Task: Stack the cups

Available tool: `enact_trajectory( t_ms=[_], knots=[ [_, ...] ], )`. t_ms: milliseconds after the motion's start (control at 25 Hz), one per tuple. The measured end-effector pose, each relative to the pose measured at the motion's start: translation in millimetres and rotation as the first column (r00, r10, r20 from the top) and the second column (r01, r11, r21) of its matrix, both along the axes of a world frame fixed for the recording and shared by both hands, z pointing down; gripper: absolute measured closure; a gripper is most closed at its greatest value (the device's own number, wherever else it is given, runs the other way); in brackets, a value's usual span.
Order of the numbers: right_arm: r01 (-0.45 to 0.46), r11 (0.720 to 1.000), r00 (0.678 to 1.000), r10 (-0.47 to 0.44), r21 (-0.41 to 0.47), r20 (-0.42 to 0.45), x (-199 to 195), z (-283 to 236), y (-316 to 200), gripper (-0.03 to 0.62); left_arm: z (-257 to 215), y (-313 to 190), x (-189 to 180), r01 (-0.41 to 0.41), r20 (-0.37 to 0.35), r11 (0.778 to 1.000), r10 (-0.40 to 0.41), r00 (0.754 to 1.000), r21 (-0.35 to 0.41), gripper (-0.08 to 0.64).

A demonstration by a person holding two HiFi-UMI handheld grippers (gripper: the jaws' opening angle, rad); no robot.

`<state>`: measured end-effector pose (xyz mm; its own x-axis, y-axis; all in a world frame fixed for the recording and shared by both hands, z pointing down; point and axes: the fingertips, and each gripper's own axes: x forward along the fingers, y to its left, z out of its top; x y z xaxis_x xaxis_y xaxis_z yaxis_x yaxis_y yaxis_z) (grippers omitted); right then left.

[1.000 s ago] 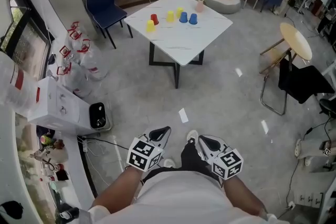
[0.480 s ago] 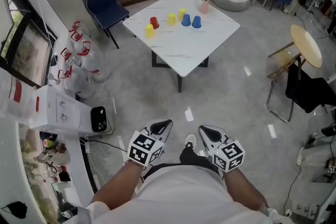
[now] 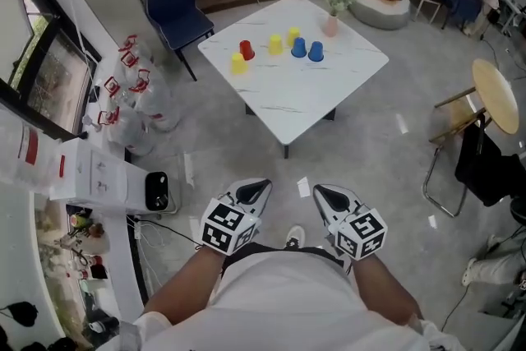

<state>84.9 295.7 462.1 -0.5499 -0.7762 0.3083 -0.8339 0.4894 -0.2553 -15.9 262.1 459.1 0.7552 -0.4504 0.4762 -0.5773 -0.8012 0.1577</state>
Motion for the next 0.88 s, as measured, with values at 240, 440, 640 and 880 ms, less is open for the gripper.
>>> enact_trajectory(
  t_ms=[240,440,640,880],
  knots=[
    [0.023,0.999,1.0,-0.023,-0.038,0.014,19.2,15.7,-21.5,0.586,9.7,-23.1,7.1,0.06,0.02,0.998,-0.059,0.998,-0.035,0.554],
    [0.018,0.999,1.0,-0.016,-0.048,0.026,30.5,20.2,-42.3,0.586,22.1,-37.1,10.4,0.06,0.049,0.996,-0.057,0.997,-0.066,0.555],
    [0.003,0.997,1.0,-0.001,-0.074,0.026,33.9,33.0,-65.6,0.586,32.7,-63.3,14.5,0.05,0.039,0.995,-0.047,0.998,-0.088,0.554],
    [-0.003,0.996,1.0,0.002,-0.087,-0.008,27.8,37.1,-110.1,0.586,31.9,-121.3,22.5,0.02,0.002,0.997,-0.02,1.0,-0.078,0.554]
  ],
)
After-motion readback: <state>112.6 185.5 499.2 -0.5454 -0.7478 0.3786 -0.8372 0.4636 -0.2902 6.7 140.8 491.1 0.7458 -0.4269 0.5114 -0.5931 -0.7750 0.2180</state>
